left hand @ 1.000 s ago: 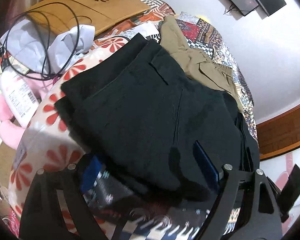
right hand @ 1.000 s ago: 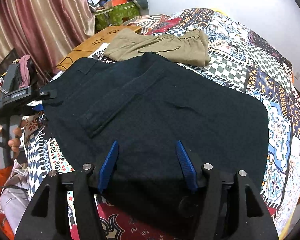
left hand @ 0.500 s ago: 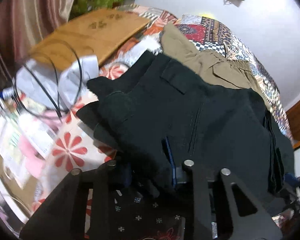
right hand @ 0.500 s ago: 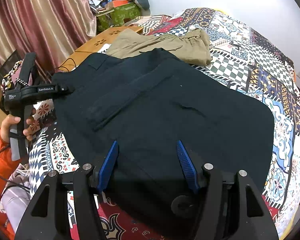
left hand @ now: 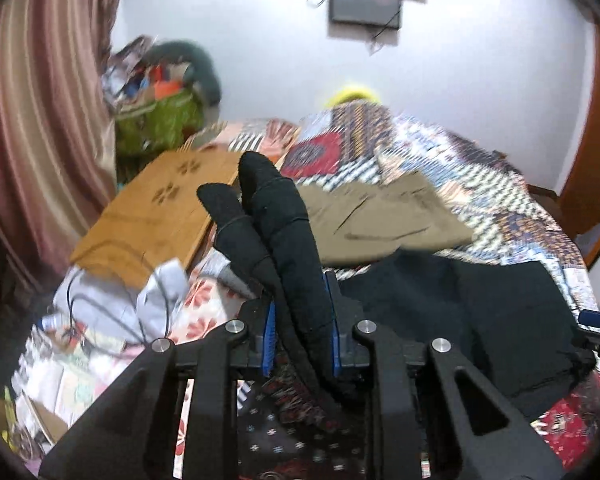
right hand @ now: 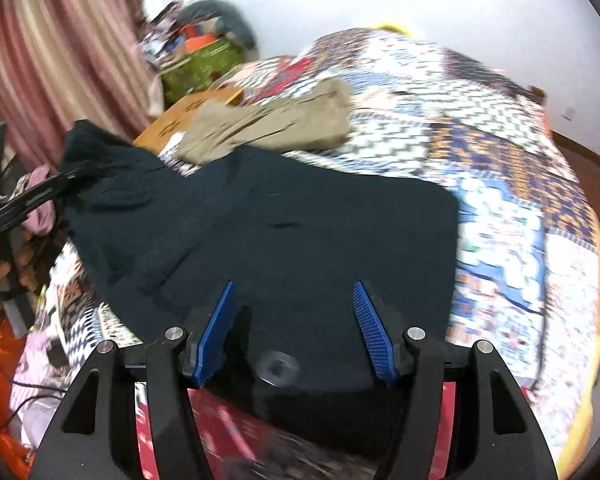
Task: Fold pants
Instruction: 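Grasp the black trousers' leg ends with the left gripper and lift them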
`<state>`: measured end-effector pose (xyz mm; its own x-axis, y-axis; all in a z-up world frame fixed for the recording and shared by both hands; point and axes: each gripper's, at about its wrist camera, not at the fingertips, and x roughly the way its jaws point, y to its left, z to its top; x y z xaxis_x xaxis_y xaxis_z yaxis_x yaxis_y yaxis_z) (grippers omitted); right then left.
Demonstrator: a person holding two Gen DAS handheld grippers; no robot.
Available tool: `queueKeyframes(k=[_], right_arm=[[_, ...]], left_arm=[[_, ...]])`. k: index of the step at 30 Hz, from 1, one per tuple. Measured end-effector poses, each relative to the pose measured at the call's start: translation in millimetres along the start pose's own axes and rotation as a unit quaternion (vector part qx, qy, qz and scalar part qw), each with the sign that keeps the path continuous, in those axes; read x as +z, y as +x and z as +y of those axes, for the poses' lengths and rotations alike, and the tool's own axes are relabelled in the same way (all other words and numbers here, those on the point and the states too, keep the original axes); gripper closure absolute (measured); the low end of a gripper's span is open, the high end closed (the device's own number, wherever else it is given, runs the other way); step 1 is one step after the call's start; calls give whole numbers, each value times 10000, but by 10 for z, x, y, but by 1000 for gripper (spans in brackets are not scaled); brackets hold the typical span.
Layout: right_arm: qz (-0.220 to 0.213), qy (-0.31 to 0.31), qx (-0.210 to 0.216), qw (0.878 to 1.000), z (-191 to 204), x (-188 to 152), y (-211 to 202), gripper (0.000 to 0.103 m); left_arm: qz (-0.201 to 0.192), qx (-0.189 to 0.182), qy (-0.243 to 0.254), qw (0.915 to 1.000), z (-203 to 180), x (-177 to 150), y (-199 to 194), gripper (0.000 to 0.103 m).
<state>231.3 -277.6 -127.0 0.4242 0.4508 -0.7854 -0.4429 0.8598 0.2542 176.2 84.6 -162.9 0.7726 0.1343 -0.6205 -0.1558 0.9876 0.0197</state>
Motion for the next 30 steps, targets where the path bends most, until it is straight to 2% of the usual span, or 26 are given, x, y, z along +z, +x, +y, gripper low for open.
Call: queueKeyframes(k=[4, 7, 10, 16, 20, 24, 30], right_arm=[[-26, 325, -454, 9984, -348, -118, -140, 46], [76, 615, -618, 9962, -584, -255, -166, 45], [228, 757, -578, 9952, -704, -384, -104, 46], [179, 838, -436, 9954, -711, -445, -98, 46], [149, 787, -407, 9960, -719, -449, -96, 46], [126, 863, -338, 9956, -746, -465, -95, 46], [103, 926, -291, 9952, -752, -477, -115, 46]], left_arm=[[-287, -194, 227, 9991, -221, 134, -209, 83], [-432, -451, 437, 9971, -440, 241, -336, 83], [-522, -706, 569, 9945, -642, 335, -405, 84], [-669, -1165, 838, 9874, -1088, 536, -469, 87], [-663, -1729, 919, 9784, -1482, 627, -463, 87], [-566, -2169, 1317, 9656, -2026, 480, -374, 87], [173, -2612, 2011, 9439, -2575, -99, -149, 87]])
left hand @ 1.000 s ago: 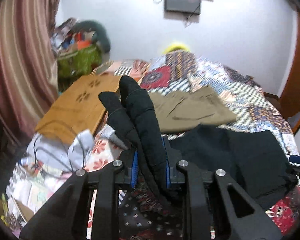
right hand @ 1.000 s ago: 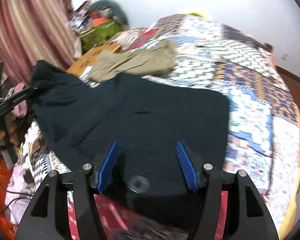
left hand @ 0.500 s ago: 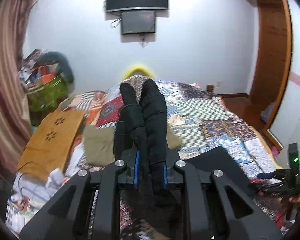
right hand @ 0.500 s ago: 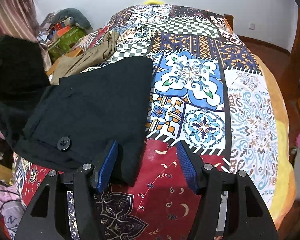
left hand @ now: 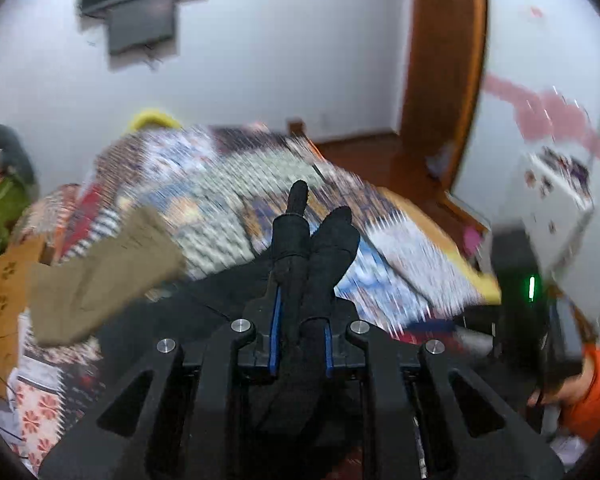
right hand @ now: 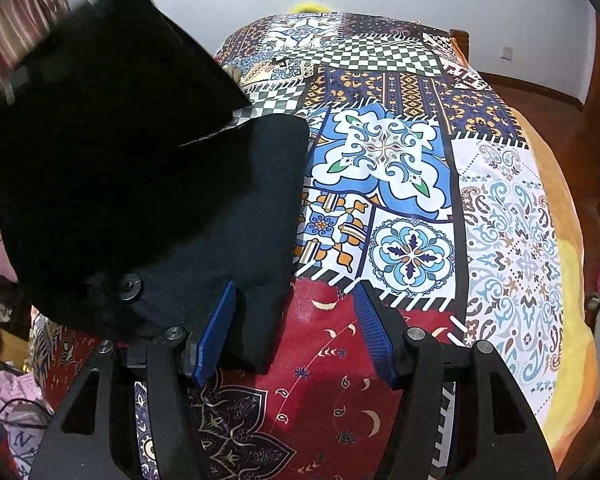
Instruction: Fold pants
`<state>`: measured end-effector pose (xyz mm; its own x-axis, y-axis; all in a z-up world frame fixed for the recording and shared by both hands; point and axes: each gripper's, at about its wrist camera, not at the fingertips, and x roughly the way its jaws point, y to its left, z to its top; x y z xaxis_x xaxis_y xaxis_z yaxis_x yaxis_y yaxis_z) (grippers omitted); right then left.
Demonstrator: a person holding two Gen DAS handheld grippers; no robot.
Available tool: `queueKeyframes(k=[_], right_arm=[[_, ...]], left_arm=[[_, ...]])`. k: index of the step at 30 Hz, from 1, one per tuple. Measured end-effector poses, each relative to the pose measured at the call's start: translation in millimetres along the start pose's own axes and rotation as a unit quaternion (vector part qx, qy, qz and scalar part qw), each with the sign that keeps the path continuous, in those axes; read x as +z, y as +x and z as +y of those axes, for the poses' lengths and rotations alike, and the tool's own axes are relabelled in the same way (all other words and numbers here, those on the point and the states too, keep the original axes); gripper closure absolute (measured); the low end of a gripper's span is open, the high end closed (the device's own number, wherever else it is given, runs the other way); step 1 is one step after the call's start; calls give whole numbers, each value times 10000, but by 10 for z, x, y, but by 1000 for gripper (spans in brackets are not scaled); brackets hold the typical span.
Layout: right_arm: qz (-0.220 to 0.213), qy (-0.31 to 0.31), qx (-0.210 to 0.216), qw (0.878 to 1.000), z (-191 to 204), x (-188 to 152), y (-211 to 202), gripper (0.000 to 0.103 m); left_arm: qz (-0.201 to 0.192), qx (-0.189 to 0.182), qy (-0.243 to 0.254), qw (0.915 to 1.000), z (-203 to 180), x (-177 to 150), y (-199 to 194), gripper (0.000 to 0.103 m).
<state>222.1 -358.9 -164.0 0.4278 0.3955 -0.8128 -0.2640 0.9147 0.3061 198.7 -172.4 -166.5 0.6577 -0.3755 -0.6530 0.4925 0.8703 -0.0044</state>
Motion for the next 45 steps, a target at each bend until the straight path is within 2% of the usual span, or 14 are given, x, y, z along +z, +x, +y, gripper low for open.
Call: queueKeyframes(k=[6, 10, 12, 14, 17, 21, 23, 26, 29, 31, 36, 40, 43, 45], right_arm=[[2, 64, 44, 10000, -12, 8, -4, 46], [-16, 173, -28, 9998, -53, 4, -34, 46], [-24, 247, -69, 9997, -85, -4, -69, 46], [-34, 276, -113, 9995, -106, -10, -106, 46], [-85, 273, -200, 9994, -131, -28, -208, 46], [-134, 281, -267, 9992, -146, -52, -312, 46], [-133, 237, -285, 9992, -141, -68, -364, 45], [-103, 135, -300, 9994, -109, -84, -393, 45], [-69, 113, -221, 9997, -74, -90, -394, 46], [-32, 100, -188, 9998, -48, -95, -365, 45], [140, 89, -84, 9998, 21, -114, -232, 46], [350, 109, 32, 9993, 46, -103, -60, 45], [386, 80, 100, 9992, 34, -48, 9, 45], [408, 31, 113, 9991, 16, 0, 43, 43]], left_arm=[[818, -225, 441, 9954, -186, -307, 229, 87], [917, -206, 533, 9942, -209, -388, 221, 87], [964, -217, 474, 9940, -201, -353, 201, 80], [1006, -402, 306, 9936, -166, -310, 173, 61], [759, -504, 113, 9958, -112, -195, 5, 55], [294, -128, 24, 9995, 97, 27, -228, 46], [112, 181, -2, 9998, 290, 126, -277, 35], [110, 723, -15, 9973, 676, 240, -186, 31], [494, 1283, 38, 9905, 1125, 280, 124, 31], [787, 1501, 128, 9855, 1364, 270, 347, 31], [1478, 1689, 40, 9745, 1849, 155, 884, 31], [1982, 1639, 88, 9663, 2018, -27, 1282, 30], [2176, 1318, -30, 9671, 2075, -146, 1426, 29], [2133, 1191, -80, 9697, 2086, -209, 1418, 29]])
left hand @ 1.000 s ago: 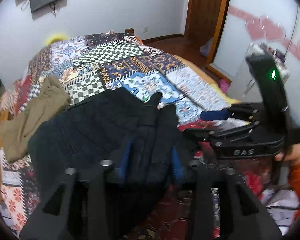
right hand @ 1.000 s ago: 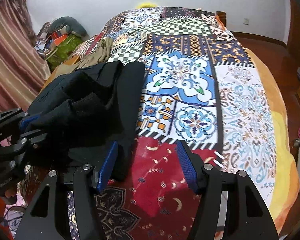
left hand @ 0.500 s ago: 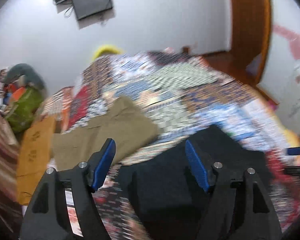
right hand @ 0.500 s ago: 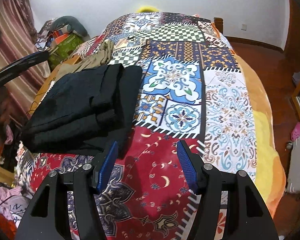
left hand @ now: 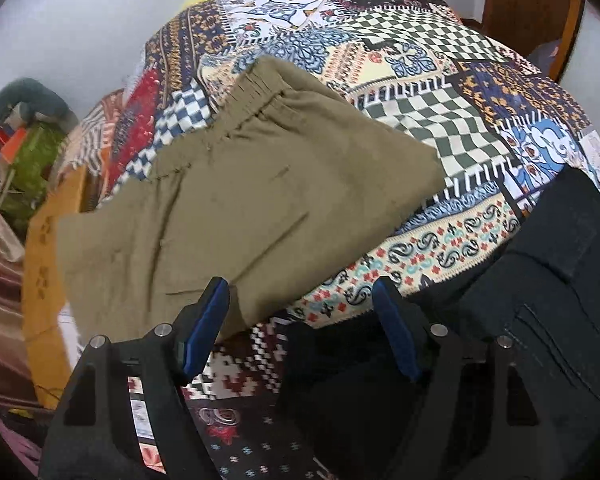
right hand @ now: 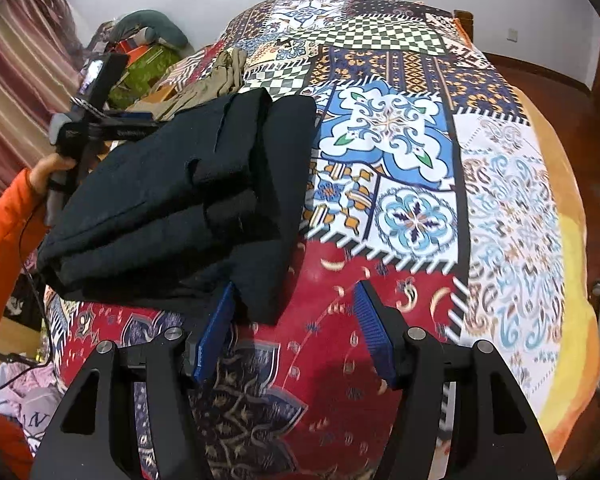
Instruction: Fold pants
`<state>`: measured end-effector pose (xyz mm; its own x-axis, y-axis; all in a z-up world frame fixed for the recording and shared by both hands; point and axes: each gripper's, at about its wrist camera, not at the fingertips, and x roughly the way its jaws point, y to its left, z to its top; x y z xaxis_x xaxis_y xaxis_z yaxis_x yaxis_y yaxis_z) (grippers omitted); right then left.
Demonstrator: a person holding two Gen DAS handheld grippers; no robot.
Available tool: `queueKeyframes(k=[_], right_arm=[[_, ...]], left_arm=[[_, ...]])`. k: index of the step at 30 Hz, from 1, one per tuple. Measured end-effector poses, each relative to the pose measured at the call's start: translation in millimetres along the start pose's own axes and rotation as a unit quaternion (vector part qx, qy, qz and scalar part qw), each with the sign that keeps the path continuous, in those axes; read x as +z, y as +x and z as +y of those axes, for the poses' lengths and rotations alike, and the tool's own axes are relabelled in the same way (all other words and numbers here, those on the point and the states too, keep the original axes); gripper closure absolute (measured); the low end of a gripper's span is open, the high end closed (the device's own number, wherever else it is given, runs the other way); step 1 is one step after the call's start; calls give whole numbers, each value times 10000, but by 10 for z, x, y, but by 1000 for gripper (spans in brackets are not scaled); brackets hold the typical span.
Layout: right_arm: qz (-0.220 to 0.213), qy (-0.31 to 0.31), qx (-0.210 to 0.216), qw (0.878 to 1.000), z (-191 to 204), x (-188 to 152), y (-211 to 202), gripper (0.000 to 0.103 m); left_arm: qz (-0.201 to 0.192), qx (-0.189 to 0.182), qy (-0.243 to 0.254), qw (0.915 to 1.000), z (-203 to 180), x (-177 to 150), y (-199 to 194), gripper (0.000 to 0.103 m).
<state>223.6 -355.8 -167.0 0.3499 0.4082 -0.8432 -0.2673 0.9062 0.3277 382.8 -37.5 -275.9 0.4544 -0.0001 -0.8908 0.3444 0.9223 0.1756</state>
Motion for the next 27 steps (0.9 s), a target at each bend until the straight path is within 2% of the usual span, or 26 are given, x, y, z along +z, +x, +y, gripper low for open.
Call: queueKeyframes(k=[7, 15, 20, 27], right_arm=[[30, -228, -194, 9995, -137, 230, 179, 43], [-71, -217, -502, 9985, -296, 557, 344, 43], [-199, -165, -628, 9977, -334, 552, 221, 43], [-426, -33, -725, 9965, -361, 440, -96, 43]], left_arm=[[-14, -152, -308, 9994, 163, -320, -119, 29], [-257, -176, -778, 9965, 191, -883, -579, 29], [-439, -201, -943, 9944, 60, -1152, -867, 29], [-479, -582, -1264, 9891, -172, -1377, -1086, 29]])
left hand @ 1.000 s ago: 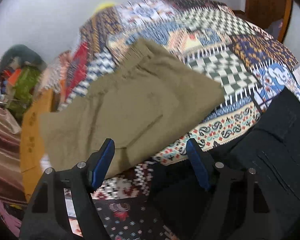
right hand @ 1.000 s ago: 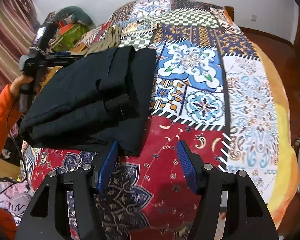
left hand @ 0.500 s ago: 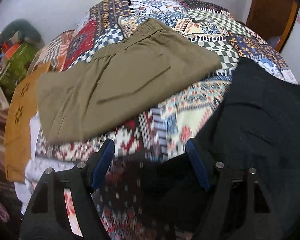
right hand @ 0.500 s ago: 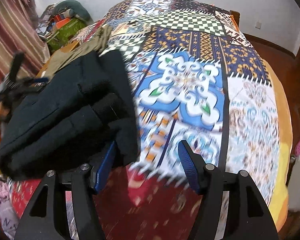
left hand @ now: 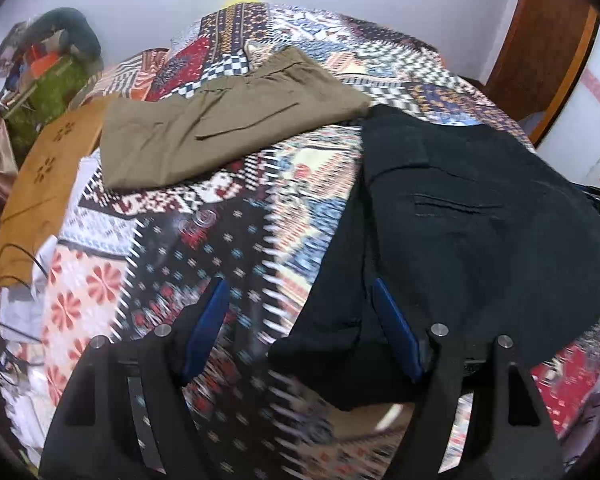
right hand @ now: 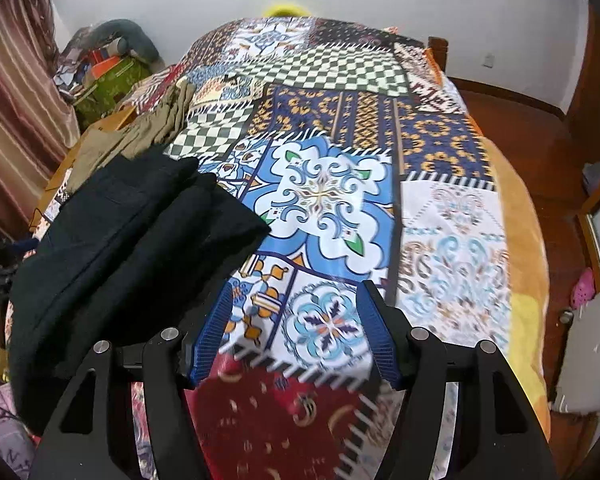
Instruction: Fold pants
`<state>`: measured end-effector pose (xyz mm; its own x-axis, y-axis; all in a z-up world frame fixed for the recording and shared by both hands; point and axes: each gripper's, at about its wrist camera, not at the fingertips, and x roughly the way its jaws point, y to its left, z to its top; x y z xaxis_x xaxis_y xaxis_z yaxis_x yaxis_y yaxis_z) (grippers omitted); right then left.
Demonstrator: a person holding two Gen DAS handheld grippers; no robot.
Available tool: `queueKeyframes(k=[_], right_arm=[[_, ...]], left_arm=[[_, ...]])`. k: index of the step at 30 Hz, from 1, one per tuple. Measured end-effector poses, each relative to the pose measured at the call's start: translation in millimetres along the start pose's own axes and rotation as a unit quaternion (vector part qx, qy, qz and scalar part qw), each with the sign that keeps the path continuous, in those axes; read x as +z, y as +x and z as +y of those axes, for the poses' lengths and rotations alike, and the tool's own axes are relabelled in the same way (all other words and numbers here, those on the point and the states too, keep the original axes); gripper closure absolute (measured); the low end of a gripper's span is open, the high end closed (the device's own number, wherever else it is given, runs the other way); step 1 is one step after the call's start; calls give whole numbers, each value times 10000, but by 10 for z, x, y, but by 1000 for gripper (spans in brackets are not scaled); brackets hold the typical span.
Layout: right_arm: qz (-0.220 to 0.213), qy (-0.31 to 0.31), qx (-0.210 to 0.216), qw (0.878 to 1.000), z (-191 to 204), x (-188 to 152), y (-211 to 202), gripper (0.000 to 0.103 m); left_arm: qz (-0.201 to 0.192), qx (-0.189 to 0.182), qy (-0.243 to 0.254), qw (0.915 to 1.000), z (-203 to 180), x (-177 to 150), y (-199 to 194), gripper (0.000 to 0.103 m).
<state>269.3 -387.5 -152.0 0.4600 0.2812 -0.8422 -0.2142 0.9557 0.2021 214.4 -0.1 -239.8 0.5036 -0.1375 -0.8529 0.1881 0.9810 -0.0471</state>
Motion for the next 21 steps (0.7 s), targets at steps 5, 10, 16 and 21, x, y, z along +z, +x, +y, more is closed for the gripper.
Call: queueKeyframes(k=[5, 10, 16, 21], right_arm=[[-152, 9, -14, 9999, 27, -9, -151, 43], [-368, -34, 35, 9993, 120, 40, -264, 43], [-557, -133, 137, 9983, 251, 148, -285, 43], [-536, -262, 262, 9979, 389, 274, -132, 43]], left_arm=[[-141, -228, -14, 9996, -249, -117, -101, 29], [-240, -38, 479, 9986, -396, -42, -221, 29], [-698, 40, 476, 9964, -271, 334, -408, 29], [-837, -108, 507, 9951, -307, 682, -299, 29]])
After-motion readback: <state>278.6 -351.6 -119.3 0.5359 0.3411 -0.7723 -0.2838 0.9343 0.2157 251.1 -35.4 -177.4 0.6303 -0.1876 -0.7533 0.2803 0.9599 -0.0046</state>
